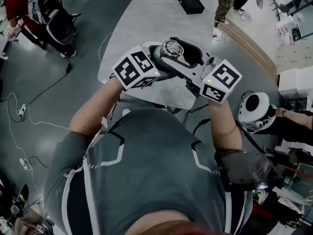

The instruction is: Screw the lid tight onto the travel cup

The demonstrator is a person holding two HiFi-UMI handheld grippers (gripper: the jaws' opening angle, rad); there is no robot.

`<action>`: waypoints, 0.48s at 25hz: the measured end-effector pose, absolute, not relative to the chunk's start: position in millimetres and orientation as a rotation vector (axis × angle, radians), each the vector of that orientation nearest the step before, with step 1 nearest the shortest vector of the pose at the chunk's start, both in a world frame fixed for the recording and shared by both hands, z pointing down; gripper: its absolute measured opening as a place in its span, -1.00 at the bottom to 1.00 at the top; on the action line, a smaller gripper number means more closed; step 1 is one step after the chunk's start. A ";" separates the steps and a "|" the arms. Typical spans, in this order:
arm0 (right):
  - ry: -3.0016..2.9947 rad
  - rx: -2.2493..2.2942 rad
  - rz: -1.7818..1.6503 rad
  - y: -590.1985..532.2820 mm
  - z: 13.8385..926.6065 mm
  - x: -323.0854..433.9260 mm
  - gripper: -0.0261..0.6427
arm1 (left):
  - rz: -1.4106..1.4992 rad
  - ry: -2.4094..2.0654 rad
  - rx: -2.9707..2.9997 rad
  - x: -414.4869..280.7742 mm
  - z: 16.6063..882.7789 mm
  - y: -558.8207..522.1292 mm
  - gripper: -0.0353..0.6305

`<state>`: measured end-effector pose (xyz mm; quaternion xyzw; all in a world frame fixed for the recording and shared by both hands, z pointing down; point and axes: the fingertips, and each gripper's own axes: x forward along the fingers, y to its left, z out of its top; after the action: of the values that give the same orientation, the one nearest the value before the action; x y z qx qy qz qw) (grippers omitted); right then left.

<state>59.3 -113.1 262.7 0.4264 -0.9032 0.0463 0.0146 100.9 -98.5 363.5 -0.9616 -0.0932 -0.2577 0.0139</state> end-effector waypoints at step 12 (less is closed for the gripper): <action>-3.098 0.353 -0.070 -44.8 217.0 21.4 0.02 | -0.613 -1.182 -2.818 60.8 307.5 -12.3 0.32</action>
<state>21.4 -44.8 217.0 0.1132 -0.9933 -0.0224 0.0113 60.8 -12.3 307.5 -0.9041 -0.3791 -0.1968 0.0124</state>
